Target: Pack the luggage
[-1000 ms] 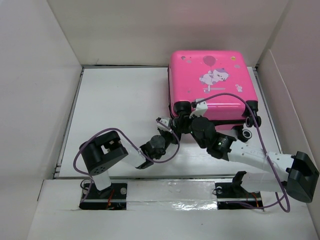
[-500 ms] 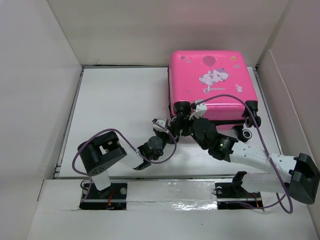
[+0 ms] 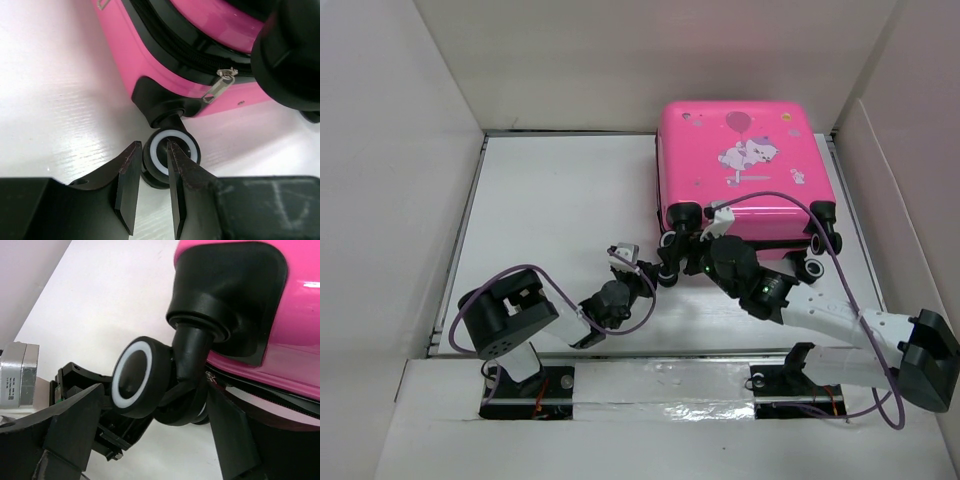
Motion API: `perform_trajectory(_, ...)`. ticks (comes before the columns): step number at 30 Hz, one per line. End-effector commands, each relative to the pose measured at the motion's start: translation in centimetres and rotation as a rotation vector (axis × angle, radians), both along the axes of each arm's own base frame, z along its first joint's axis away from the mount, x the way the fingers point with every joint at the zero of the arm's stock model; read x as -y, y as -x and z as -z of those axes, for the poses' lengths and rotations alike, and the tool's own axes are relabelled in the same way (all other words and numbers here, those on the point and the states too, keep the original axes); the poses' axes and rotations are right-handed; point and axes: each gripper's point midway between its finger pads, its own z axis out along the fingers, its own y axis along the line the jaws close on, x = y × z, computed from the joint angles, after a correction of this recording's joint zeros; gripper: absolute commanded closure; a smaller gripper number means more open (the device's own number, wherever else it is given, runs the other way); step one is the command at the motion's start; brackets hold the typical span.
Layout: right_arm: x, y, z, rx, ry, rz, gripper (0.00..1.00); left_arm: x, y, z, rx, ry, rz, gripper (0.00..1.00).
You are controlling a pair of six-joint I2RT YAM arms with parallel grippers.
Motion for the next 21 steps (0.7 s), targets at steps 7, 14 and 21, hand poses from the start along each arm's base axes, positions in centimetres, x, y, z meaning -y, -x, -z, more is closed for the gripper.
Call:
perform_trajectory(7,-0.5,-0.7,-0.7,-0.016,-0.145,-0.053,0.21,1.8,0.7,-10.4,0.200,0.400,0.081,0.76)
perform_trajectory(14,-1.3,-0.8,-2.1,0.002,-0.166,-0.090,0.43,3.5,0.6,-11.3,0.215,0.414,0.128,0.76)
perform_trajectory(21,-2.5,0.5,-4.0,0.045,-0.352,-0.245,0.50,3.9,0.7,-11.8,0.220,0.424,0.143,0.75)
